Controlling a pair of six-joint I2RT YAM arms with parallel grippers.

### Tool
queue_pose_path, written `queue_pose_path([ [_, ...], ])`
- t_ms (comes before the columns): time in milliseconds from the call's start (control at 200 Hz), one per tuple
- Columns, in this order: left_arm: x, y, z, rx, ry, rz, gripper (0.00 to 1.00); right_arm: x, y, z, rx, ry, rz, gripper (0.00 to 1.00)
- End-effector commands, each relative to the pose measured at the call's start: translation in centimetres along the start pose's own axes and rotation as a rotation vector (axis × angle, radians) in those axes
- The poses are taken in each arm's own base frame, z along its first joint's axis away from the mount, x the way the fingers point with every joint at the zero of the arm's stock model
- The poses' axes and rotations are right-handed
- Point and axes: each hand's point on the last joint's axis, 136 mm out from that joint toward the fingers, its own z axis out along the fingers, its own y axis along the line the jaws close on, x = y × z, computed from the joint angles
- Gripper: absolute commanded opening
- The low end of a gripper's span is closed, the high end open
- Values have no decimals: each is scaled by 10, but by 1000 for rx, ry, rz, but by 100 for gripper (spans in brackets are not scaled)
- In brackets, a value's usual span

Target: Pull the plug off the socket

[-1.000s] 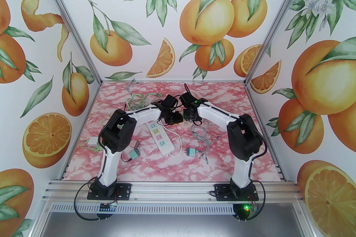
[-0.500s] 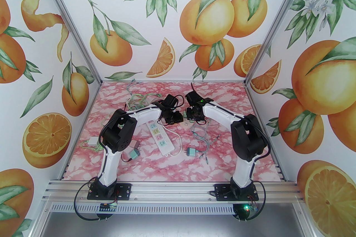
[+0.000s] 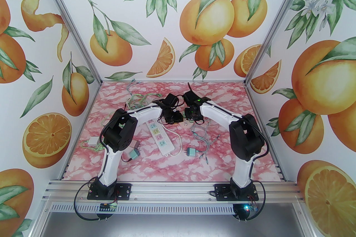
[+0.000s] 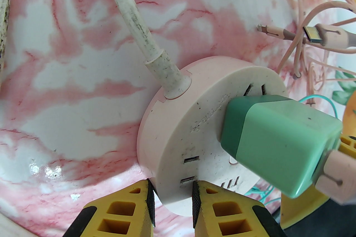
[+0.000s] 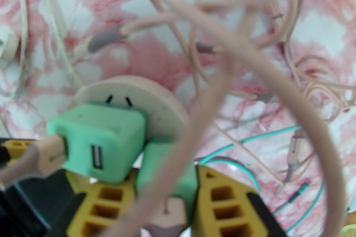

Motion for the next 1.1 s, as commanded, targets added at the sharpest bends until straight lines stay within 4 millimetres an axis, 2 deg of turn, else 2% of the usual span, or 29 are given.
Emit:
queue_pose_path([
  [0,65,56,56,-193,195,0,27,30,57,-8,-125,85,-132,26],
  [160,67,59,56,-203,200,0,27,26,54,-12,-142,72,-110,26],
  [395,68,62,56,-213,202,2,26,4,25,-20,-240,57,45,26],
  [530,69,64,56,-218,206,-5,26,-2,17,-25,-278,58,94,26],
  [796,71,68,58,-237,214,-9,25,4,27,-23,-265,61,65,26],
  [1096,75,68,62,-253,239,3,25,36,62,-15,-131,95,-131,26],
])
